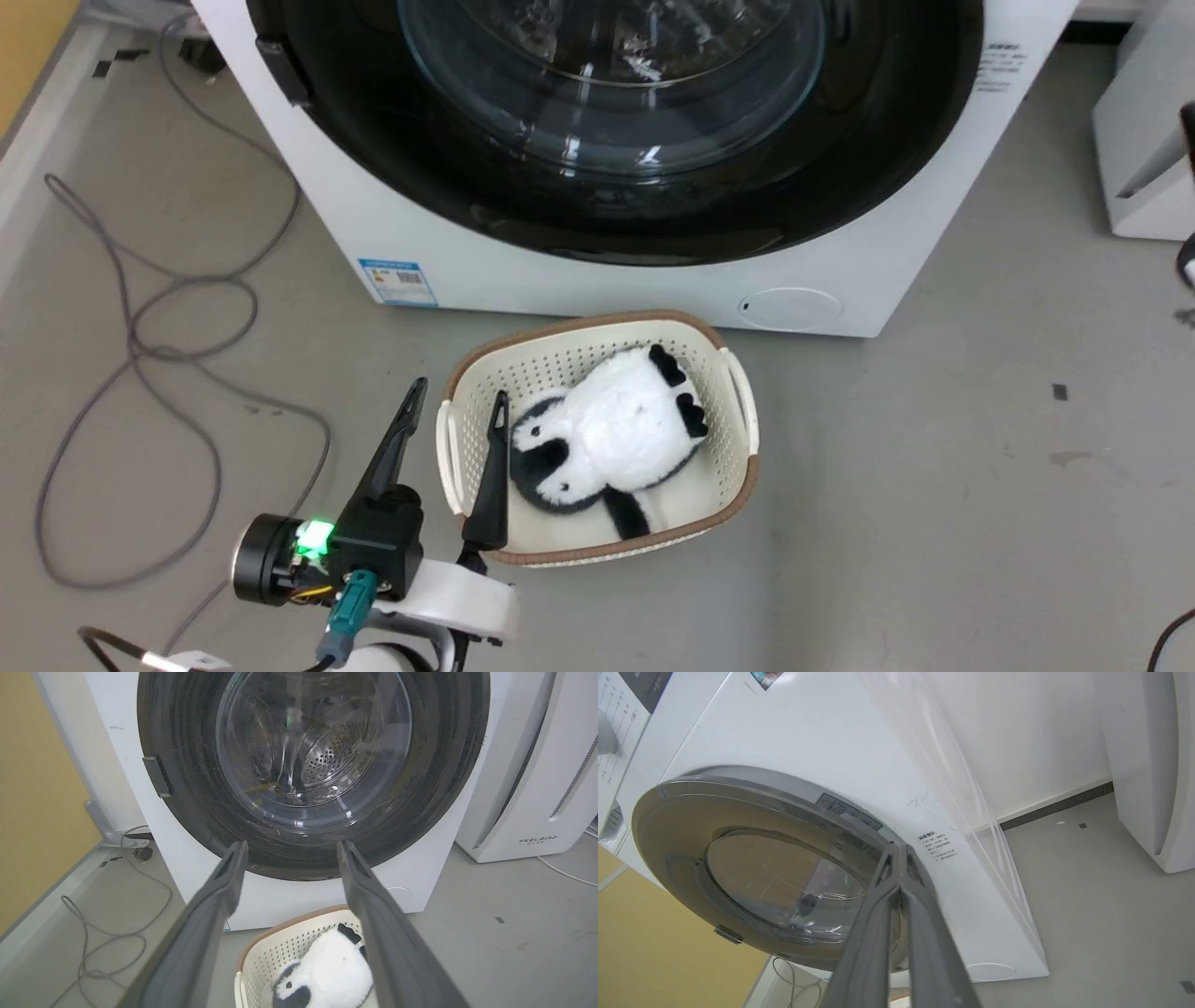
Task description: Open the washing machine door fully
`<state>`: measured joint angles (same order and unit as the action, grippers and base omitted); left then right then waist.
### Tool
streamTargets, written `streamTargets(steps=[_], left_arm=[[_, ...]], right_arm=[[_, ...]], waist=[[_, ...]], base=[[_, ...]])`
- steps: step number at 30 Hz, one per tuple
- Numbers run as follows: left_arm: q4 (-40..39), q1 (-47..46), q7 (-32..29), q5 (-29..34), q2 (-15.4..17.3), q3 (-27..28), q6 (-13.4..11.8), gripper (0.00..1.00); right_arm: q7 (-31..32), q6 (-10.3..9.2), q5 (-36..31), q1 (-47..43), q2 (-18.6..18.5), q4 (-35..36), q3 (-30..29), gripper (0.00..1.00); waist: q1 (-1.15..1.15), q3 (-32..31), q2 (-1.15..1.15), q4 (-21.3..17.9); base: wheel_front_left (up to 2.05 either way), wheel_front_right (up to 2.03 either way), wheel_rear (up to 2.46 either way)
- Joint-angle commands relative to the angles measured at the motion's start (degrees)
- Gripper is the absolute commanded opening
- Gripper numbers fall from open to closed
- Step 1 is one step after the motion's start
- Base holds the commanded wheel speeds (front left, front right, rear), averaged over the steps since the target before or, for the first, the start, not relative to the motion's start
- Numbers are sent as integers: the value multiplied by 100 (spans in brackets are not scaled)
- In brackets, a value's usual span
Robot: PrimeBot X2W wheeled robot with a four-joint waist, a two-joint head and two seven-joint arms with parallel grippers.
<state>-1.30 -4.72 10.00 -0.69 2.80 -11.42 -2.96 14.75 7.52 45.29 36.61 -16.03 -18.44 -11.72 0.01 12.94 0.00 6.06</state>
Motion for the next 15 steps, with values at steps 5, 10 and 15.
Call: streamTargets(steps=[5,10,15], left_arm=[[-48,-162,116,-57,6,-135,-88,100],[-65,-235,176,-95,6,-241,-145,100],[-81,-300,223,-123,7,-318,-187,100]], right_arm=[[458,-2,268,720,-133,-612,-156,0],[769,-2,299,1248,-202,-1212,-290,0],[1097,-2,433,1689,-228,-1577,-376,0]], waist=[[-1,190,0,150],[-1,328,0,254],[-1,441,0,334]], base=[[0,0,0],[0,0,0],[0,0,0]])
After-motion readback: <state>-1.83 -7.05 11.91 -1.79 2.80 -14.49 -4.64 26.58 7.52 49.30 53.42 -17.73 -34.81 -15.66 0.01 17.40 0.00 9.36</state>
